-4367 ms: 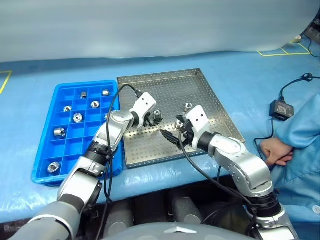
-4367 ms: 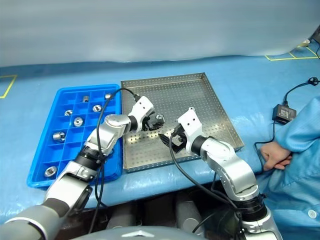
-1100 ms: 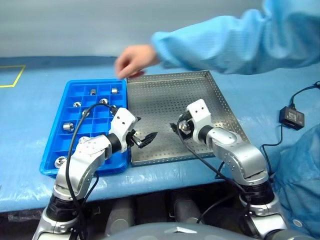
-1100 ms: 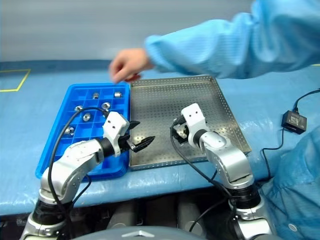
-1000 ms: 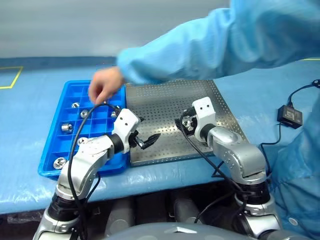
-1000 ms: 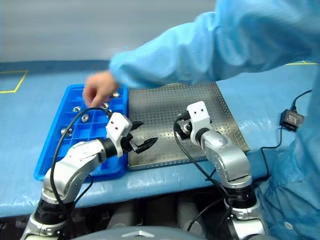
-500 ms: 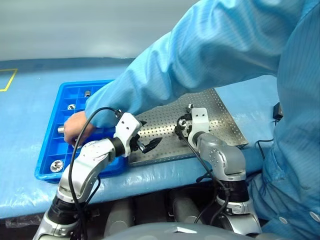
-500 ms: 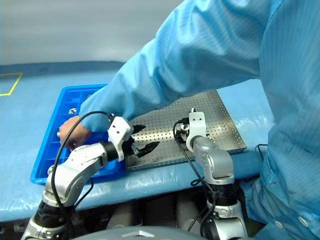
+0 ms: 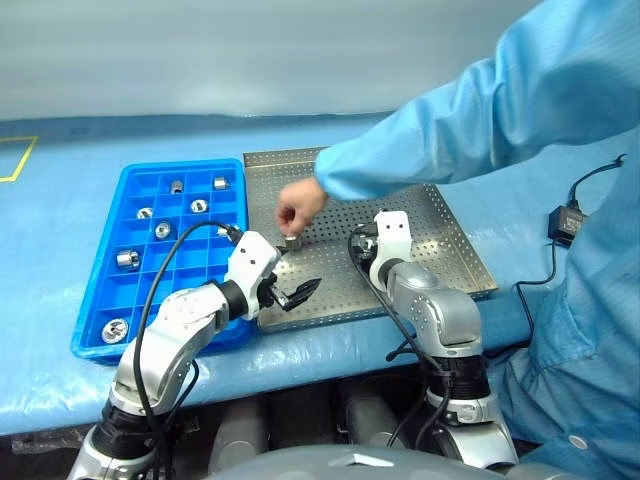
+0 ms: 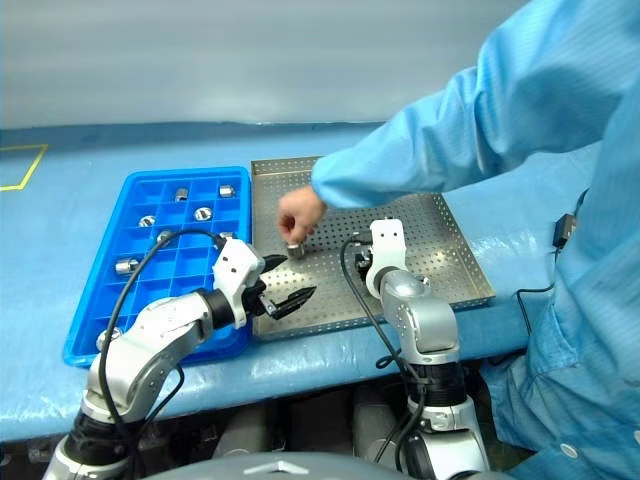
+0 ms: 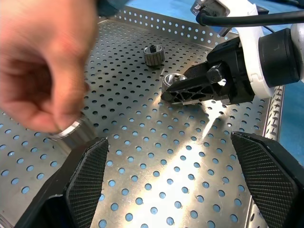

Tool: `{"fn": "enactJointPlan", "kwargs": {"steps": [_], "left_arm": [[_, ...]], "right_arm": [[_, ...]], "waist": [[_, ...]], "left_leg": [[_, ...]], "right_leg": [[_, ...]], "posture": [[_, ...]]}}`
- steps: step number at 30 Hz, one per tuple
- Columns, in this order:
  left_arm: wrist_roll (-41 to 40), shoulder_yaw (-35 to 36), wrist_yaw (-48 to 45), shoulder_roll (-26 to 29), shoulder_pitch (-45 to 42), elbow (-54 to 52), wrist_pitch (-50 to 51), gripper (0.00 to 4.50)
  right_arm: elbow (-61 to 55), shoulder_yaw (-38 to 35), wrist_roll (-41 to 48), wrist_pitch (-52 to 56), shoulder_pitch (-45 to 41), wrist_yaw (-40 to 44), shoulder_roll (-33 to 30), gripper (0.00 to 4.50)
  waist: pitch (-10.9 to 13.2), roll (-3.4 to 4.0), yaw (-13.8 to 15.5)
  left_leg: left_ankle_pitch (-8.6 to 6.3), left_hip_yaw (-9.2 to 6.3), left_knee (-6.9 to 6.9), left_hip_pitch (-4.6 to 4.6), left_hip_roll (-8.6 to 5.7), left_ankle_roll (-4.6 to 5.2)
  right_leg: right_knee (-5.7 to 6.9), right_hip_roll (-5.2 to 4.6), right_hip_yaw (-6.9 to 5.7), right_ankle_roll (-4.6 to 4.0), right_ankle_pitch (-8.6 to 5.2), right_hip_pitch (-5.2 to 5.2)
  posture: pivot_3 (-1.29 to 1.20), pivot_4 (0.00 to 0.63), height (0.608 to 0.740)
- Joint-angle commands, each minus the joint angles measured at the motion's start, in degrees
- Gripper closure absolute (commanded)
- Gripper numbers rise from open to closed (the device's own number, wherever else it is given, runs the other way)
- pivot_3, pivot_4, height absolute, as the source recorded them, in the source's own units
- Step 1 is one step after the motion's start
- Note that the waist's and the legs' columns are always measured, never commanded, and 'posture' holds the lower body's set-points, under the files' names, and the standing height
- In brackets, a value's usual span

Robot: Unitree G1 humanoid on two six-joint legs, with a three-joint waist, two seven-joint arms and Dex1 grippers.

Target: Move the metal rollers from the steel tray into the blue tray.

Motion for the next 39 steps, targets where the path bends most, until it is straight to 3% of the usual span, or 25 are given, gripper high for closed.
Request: {"fn": "enactJointPlan", "kwargs": {"steps": [1, 8, 17, 22, 28, 39], "left_arm": [[-0.89, 1.23, 0.56, 0.68, 0.47, -3.26, 0.26, 0.0], [-1.76, 4.91, 1.74, 2.63, 2.99, -5.13, 1.17, 0.0], [0.7, 15.9, 9.69, 4.55, 10.3, -9.73, 3.58, 0.0], [1.47, 24.23, 14.8, 2.46, 14.59, -12.96, 4.58, 0.0], [0.87, 29.59, 18.06, -1.32, 20.64, -18.8, 4.99, 0.0], [0.66, 27.39, 19.56, -3.58, 25.61, -23.49, 5.45, 0.0]], "right_arm": [[-2.2, 1.16, -0.03, -1.43, -0.92, 1.3, -0.49, 2.8], [-6.33, 3.64, 0.85, -1.67, -1.78, 4.62, -2.18, 2.8], [-8.1, 9.4, 9.68, -1.12, -9.07, 18.38, -2.02, 2.8], [-0.65, 18.1, 10.08, -6.21, -15.05, 27.41, -1.4, 2.8], [11.46, 22.88, 7.27, -13.81, -21.0, 31.42, 2.4, 2.8], [40.57, 18.57, 3.14, -30.59, -30.83, 32.2, 10.67, 2.8]], "waist": [[0.0, 0.0, -0.03], [0.02, 0.03, 0.04], [0.04, 0.05, 0.89], [0.05, 0.05, 2.73], [0.05, 0.02, 5.65], [0.07, 0.05, 9.25]], "left_leg": [[0.0, 0.0, -0.01, 0.0, 0.0, 0.0], [0.0, 0.0, -0.05, -0.01, 0.02, 0.0], [0.0, -0.05, -0.15, 0.04, 0.06, 0.0], [0.0, -0.07, -0.25, 0.05, 0.05, -0.01], [-0.01, -0.1, -0.27, 0.02, 0.06, -0.02], [-0.04, -0.23, -0.27, -0.01, 0.05, -0.14]], "right_leg": [[0.0, 0.0, 0.0, 0.0, 0.0, 0.0], [0.0, 0.0, 0.0, -0.02, -0.01, -0.04], [0.01, 0.02, -0.07, -0.11, -0.07, -0.05], [-0.01, 0.02, -0.14, -0.18, -0.11, -0.07], [-0.08, -0.1, -0.19, -0.2, -0.12, -0.04], [-0.09, -0.11, -0.43, -0.29, -0.18, -0.04]], "posture": [[-0.02, 0.15, 0.74], [0.0, 0.15, 0.74], [0.1, 0.15, 0.74], [0.18, 0.15, 0.74], [0.28, 0.15, 0.74], [0.37, 0.15, 0.74]]}}
